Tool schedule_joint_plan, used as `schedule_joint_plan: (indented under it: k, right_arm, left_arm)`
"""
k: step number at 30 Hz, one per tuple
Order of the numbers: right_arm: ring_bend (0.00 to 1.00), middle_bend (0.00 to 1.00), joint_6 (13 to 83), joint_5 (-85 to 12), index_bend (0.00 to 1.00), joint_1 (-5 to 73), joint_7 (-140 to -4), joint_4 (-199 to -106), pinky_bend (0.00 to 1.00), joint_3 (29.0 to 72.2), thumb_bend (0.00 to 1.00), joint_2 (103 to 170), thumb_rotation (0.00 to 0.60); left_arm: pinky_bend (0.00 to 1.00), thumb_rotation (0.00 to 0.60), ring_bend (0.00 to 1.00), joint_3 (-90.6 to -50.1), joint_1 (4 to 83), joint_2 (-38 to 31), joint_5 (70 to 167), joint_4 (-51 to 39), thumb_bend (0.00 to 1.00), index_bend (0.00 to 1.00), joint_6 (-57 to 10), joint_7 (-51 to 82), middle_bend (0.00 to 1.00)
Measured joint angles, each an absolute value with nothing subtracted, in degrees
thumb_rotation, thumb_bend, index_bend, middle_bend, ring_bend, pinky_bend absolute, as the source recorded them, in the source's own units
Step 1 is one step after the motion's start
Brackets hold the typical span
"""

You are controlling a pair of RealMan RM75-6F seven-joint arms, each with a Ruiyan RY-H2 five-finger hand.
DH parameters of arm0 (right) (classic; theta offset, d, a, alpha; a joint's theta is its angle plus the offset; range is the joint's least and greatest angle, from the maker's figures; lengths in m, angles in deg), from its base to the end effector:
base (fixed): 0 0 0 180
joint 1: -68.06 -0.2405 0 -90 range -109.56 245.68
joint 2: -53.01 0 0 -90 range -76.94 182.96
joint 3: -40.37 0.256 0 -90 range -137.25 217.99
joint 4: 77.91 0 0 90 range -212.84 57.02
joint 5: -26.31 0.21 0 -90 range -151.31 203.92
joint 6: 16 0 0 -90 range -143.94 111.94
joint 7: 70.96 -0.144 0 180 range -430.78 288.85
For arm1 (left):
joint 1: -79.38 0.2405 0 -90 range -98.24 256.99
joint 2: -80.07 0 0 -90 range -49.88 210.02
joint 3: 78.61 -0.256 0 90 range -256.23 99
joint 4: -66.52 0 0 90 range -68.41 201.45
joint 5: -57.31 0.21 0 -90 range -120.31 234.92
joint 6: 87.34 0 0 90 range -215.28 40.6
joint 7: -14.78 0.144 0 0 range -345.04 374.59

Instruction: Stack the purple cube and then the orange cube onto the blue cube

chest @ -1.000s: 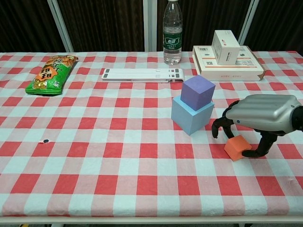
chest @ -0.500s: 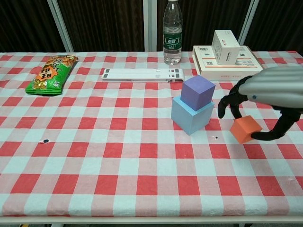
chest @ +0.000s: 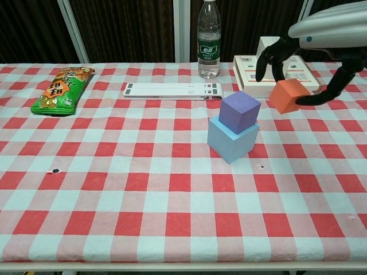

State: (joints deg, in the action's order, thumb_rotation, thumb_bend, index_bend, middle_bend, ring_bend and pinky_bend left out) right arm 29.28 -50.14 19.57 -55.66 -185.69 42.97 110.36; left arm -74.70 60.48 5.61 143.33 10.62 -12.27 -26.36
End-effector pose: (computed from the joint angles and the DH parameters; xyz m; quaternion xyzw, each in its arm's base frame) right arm -0.1247 -0.3116 0.0879 0.8611 -0.2524 0.2876 0.3348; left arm -0.3656 0.2859 0.1660 -0.5714 -0.4467 -0.4788 0.4947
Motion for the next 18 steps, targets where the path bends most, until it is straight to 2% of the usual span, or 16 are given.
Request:
schedule_joint_plan:
  k: [10,18]
  right_arm:
    - [0.18,0.43,20.75,-58.99,0.28,11.7,-69.61,-171.73,0.16,46.57,0.23,113.51,0.6]
    - [0.18,0.43,18.85,-67.34,0.28,7.1,-80.19,-166.85,0.16,46.13,0.23,113.84,0.6]
  left_arm:
    - [0.29,0.6,0.16,-73.57,59.8,5.76,141.49,10.08,0.03,0.24,-14.22,-25.49,0.22]
    - [0.29,0.6,0.16,-72.51,58.94,5.66,140.27,9.55,0.03,0.24,-15.57,-24.39,0.22]
